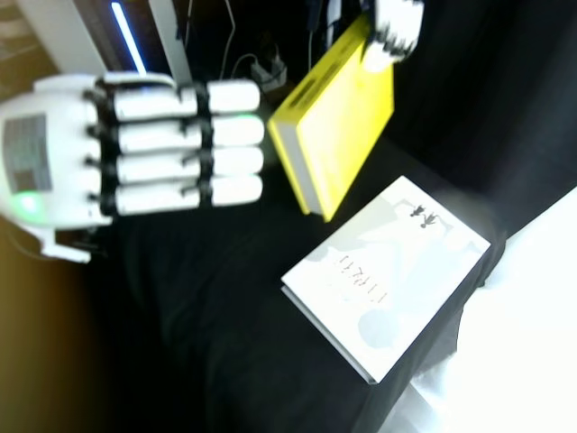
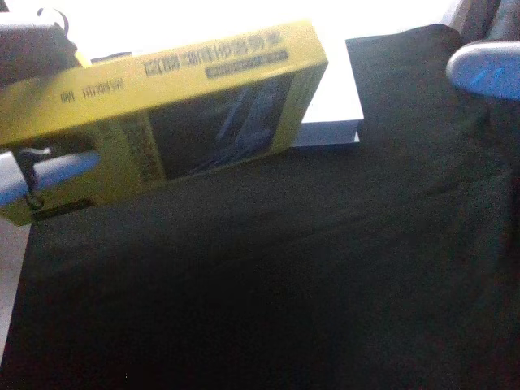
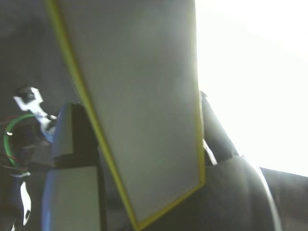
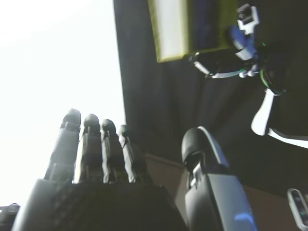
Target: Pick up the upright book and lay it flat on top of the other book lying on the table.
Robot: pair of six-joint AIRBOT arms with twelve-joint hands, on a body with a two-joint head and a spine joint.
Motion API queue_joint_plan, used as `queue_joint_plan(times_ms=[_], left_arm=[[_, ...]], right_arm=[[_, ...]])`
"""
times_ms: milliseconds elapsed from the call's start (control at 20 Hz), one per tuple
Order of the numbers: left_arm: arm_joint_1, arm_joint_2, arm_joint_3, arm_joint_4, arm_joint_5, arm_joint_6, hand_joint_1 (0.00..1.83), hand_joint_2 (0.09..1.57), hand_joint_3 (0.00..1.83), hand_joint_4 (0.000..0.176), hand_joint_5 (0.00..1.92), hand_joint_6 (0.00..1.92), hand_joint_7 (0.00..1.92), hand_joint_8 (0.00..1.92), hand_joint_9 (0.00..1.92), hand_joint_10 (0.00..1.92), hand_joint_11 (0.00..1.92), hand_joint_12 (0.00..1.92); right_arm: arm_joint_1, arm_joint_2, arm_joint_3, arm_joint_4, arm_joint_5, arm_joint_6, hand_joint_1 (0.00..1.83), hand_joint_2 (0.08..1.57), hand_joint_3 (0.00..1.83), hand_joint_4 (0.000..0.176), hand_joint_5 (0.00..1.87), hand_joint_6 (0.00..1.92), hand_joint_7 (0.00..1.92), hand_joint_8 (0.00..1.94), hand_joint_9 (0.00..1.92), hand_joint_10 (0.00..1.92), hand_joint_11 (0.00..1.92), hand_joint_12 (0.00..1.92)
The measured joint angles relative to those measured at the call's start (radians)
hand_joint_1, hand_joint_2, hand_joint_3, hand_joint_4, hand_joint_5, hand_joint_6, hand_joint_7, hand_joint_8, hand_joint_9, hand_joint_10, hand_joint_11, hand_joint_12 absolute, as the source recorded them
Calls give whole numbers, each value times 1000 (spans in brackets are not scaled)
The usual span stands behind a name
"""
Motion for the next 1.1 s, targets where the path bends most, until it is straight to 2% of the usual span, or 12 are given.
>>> queue_joint_plan(times_ms=[200,400,500,550,600,700,850,900,950,1000,1050,1100], left_arm=[[-108,-51,43,17,40,-1,1166,1137,0,0,915,1034,1204,871,1276,906,1039,1359],[-165,-83,55,77,99,2,1267,1107,0,0,932,854,1087,1072,1199,1112,1061,1416],[-174,-92,50,101,48,-1,1265,1106,0,0,920,868,1102,1052,1284,1105,1129,1388],[-176,-95,50,110,23,3,1261,1116,3,0,899,889,1076,1109,1306,1130,1132,1420],[-175,-95,45,112,5,6,1259,1125,2,0,883,902,1059,1138,1299,1131,1118,1427],[-175,-94,42,118,-17,18,1258,1129,1,0,857,957,1064,1097,1279,963,1124,1287],[-153,-94,32,119,-43,12,1216,1181,0,0,756,1166,962,1199,1065,883,977,1292],[-149,-91,32,121,-47,13,1307,1213,0,0,633,1285,800,1299,923,1271,825,1353],[-140,-91,32,120,-56,8,890,1256,3,64,293,709,416,921,425,1056,164,1424],[-130,-89,27,117,-59,3,727,1253,0,154,189,352,224,515,165,795,32,1189],[-117,-81,26,117,-80,0,567,1188,0,172,37,70,44,102,32,158,6,351],[-103,-69,19,101,-103,-3,511,1130,0,175,7,13,8,20,6,31,0,69]], right_arm=[[158,-85,44,-101,3,31,538,1125,0,0,0,0,0,0,0,0,0,0],[184,-171,97,-185,-43,61,806,1023,0,0,0,0,0,0,0,0,0,0],[184,-198,123,-189,-72,79,932,965,0,0,108,40,194,82,169,137,0,1046],[184,-214,142,-186,-74,102,1074,1024,9,0,359,156,712,273,655,433,187,1578],[184,-219,148,-181,-77,113,1314,1041,5,0,574,300,1026,707,964,659,494,1652],[185,-223,150,-173,-73,114,1277,1094,11,0,956,920,1043,1014,1334,1160,1198,1592],[185,-221,153,-173,-58,114,1365,1159,10,0,736,1105,926,1081,928,1410,918,1674],[185,-221,153,-168,-56,115,1271,1171,7,0,755,1128,972,1210,1030,1402,949,1750],[185,-221,153,-159,-55,117,1253,1174,2,0,771,1089,976,1260,1078,1438,985,1798],[185,-221,153,-161,-54,116,1241,1176,3,0,820,1176,901,1263,1140,1613,1096,1894],[185,-220,154,-161,-73,113,1161,1176,1,0,851,1180,1246,1706,1356,1859,1420,1916],[185,-215,154,-164,-88,103,1145,1178,1,0,853,1186,1341,1872,1468,1909,1540,1920]])
